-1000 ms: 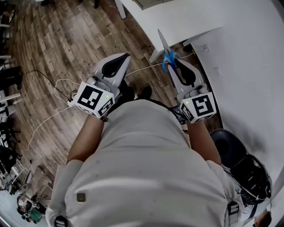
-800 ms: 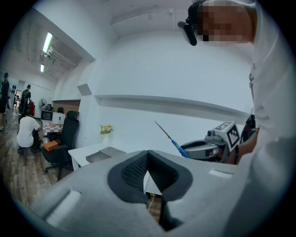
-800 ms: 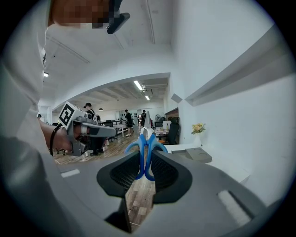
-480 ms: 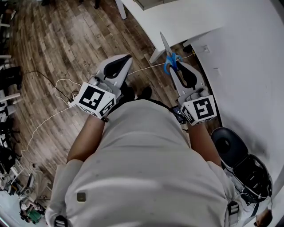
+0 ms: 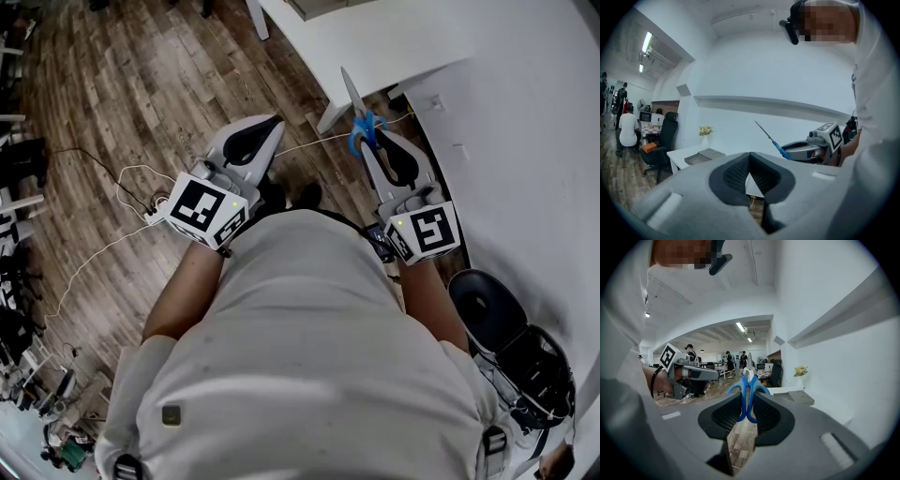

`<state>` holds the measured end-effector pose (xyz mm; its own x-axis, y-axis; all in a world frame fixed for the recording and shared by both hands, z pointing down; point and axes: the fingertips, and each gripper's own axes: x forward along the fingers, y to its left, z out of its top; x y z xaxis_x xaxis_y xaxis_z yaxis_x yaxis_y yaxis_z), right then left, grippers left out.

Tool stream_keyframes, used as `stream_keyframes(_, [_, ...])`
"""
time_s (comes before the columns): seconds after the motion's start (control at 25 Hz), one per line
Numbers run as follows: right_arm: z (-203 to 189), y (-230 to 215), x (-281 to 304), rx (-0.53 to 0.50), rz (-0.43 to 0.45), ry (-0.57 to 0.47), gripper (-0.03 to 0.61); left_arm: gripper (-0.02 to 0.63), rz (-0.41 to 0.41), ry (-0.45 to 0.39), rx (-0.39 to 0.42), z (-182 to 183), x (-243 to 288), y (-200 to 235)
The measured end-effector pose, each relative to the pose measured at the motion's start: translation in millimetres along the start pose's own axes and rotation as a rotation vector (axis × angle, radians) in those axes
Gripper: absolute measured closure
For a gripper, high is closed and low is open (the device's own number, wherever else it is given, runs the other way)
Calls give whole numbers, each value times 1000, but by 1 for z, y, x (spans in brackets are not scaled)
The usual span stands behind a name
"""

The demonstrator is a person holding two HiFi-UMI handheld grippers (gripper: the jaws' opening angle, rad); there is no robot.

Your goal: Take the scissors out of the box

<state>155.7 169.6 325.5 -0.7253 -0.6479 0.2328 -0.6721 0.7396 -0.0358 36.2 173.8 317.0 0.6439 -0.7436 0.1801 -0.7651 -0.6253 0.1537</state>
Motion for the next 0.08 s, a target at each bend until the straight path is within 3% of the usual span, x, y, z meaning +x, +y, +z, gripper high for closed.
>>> stream_keyframes(0.08, [1, -1, 1, 1, -1, 1, 482, 612, -3, 2, -2, 0, 2, 0])
